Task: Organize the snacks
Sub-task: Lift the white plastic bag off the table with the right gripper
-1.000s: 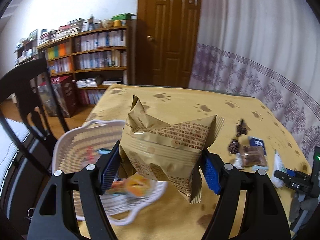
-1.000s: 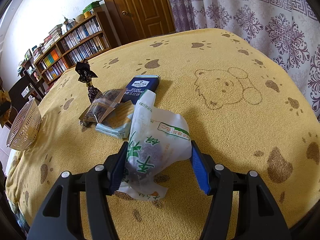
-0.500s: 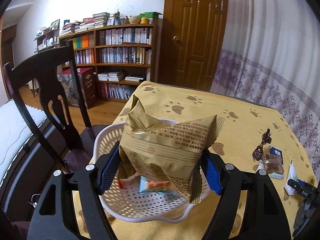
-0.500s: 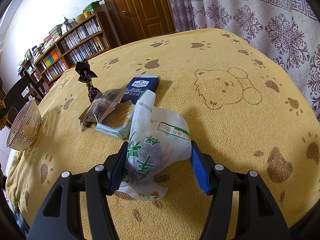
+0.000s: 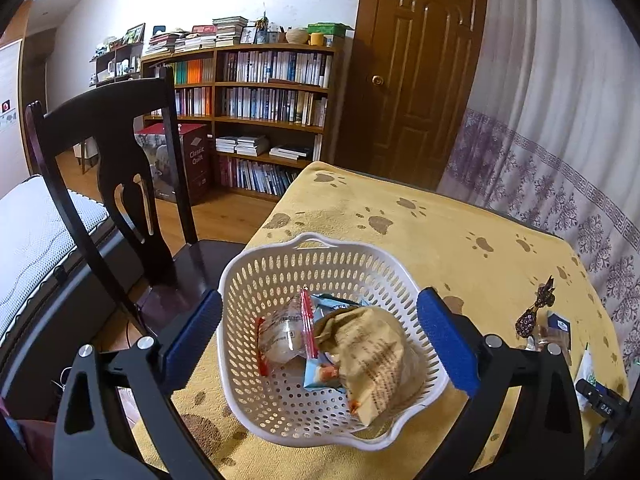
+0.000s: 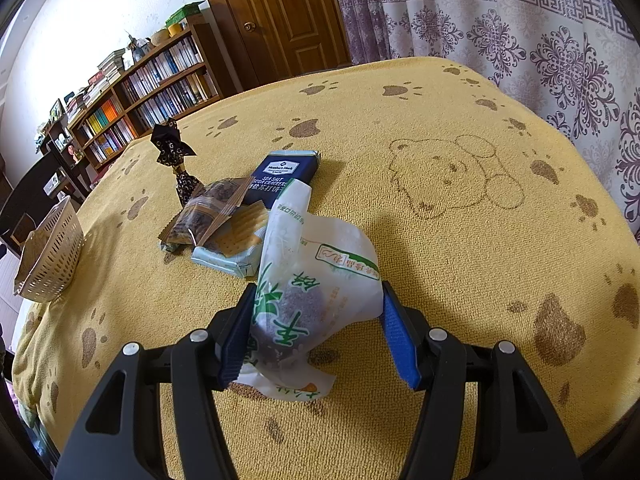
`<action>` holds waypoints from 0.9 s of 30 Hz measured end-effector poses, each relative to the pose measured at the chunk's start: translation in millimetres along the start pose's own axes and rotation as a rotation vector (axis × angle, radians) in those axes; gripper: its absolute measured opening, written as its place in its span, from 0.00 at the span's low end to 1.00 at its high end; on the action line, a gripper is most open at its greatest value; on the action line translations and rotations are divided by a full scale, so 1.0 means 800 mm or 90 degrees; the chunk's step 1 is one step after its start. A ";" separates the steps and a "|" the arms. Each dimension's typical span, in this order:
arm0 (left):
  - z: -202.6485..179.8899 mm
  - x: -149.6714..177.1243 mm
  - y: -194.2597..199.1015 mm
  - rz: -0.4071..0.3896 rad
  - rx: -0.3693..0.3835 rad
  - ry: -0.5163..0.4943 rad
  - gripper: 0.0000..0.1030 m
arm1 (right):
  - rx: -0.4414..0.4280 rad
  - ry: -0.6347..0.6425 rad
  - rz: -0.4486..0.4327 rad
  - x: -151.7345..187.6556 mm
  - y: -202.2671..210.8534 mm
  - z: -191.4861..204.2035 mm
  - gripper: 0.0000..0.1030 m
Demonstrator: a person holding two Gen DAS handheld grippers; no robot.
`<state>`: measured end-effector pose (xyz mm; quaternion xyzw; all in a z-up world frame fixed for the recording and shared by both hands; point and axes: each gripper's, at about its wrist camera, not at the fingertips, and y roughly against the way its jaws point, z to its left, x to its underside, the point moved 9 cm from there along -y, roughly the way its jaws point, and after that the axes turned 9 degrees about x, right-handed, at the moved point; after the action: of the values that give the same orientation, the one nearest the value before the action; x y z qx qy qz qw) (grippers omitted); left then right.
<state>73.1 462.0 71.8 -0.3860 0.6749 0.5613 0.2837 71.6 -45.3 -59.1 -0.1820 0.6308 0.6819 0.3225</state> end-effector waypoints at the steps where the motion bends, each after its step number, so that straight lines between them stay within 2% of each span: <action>1: 0.000 0.000 0.000 -0.001 -0.002 -0.002 0.96 | -0.001 0.000 0.000 -0.001 0.000 0.000 0.58; 6: -0.004 0.003 -0.004 -0.001 -0.017 -0.021 0.96 | -0.010 -0.010 0.002 -0.003 0.001 -0.002 0.57; 11: 0.003 0.009 -0.014 0.011 -0.074 -0.052 0.96 | -0.040 -0.036 0.011 -0.006 0.005 -0.003 0.57; 16: 0.009 0.006 -0.011 0.009 -0.076 -0.045 0.96 | -0.053 -0.032 0.002 -0.009 0.013 0.005 0.54; 23: 0.013 0.008 -0.014 0.012 -0.082 -0.044 0.96 | -0.014 -0.013 0.018 0.005 0.001 0.012 0.58; 27: 0.024 0.015 -0.027 0.032 -0.101 -0.033 0.96 | 0.033 0.035 0.003 0.009 0.000 0.022 0.58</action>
<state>83.6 477.2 46.8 -0.3758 0.6303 0.6295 0.2554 69.3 -26.7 -61.4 -0.1907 0.6576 0.6606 0.3078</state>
